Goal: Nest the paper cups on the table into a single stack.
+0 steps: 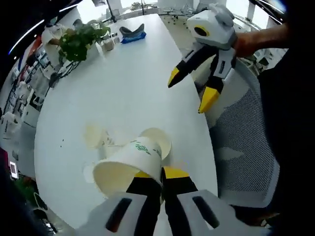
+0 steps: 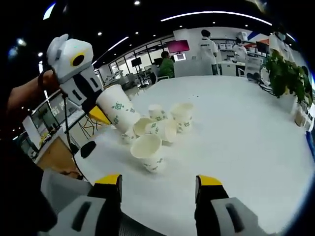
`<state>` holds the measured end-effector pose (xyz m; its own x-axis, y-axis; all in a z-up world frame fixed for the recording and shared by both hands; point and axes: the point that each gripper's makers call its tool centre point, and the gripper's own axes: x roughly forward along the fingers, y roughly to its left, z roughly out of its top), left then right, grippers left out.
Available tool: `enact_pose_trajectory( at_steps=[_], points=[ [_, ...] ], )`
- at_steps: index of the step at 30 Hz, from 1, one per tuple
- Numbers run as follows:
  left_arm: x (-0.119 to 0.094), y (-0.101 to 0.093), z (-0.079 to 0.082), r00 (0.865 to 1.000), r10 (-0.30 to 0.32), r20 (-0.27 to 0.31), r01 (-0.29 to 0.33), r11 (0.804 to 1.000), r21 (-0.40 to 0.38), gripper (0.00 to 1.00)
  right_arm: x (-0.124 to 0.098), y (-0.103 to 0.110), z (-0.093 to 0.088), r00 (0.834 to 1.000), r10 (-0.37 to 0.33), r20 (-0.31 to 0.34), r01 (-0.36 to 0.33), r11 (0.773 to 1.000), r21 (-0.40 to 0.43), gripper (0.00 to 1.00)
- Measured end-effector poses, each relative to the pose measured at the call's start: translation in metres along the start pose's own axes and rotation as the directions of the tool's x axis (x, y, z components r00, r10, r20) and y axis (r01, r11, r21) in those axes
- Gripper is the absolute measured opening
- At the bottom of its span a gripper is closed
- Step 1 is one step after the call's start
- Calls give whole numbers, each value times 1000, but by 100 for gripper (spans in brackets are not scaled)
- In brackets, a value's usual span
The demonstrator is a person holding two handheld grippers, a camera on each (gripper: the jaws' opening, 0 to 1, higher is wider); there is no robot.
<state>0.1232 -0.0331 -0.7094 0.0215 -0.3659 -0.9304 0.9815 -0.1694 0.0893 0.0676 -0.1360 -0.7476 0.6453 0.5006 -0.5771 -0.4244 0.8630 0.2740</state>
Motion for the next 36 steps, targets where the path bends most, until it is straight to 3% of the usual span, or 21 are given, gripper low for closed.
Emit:
enact_pose_trajectory(
  at_steps=[4, 10, 22, 36],
  points=[
    [9, -2, 4, 995, -54, -79, 61, 994, 94, 0, 0, 4, 0, 1000, 4, -5, -4, 1000, -23, 60],
    [21, -5, 6, 982, -102, -161, 125, 982, 144, 0, 1, 3, 0, 1000, 4, -9, -4, 999, -47, 60],
    [38, -5, 3, 963, -144, -229, 189, 964, 189, 0, 0, 1, -2, 1000, 0, -14, -1, 999, -46, 60],
    [48, -5, 2, 953, -141, -267, 214, 939, 268, 0, 2, 0, -3, 1000, 0, -19, -1, 999, -36, 60]
  ],
)
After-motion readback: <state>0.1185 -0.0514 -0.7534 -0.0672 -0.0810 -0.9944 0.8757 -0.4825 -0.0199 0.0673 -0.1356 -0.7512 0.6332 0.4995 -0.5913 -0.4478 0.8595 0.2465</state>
